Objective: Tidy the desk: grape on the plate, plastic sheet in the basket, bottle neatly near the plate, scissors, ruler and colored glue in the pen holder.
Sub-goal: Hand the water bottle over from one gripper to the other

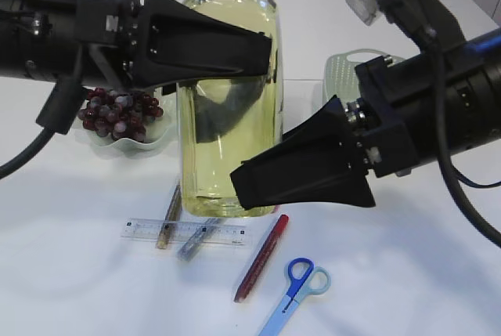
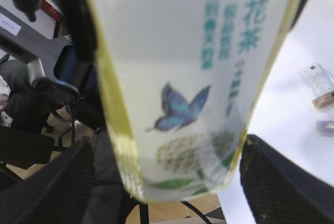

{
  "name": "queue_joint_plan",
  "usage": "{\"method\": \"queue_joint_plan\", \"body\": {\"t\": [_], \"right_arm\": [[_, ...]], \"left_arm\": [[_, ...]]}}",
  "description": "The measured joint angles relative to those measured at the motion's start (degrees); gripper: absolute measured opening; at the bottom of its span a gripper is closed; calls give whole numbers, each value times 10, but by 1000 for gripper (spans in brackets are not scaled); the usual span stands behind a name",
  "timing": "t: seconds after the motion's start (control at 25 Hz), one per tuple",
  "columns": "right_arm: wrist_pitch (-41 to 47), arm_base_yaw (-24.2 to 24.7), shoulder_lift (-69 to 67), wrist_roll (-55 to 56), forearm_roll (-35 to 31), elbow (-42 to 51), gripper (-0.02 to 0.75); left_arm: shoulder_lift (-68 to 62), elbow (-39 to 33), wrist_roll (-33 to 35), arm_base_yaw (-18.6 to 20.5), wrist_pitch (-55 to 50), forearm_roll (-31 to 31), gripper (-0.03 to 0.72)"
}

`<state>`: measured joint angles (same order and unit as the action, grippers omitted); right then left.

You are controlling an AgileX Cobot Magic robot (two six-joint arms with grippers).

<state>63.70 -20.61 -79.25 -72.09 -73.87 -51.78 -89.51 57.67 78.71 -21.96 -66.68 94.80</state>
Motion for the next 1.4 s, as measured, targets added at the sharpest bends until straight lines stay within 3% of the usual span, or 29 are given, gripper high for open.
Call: {"method": "queue_joint_plan", "body": {"t": [0.36,0.72,0.96,1.4], "right_arm": [[15,0,0,2,14,0,655],[34,0,0,86,103,-4,593],[38,0,0,198,204,-33,586],[39,0,0,424,445,-40,585]], "left_arm": [[0,0,-6,24,4,-29,441],[0,0,-10,24,18,-59,441],[0,0,-16,24,19,-74,441],[0,0,-21,24,24,-100,441]]}}
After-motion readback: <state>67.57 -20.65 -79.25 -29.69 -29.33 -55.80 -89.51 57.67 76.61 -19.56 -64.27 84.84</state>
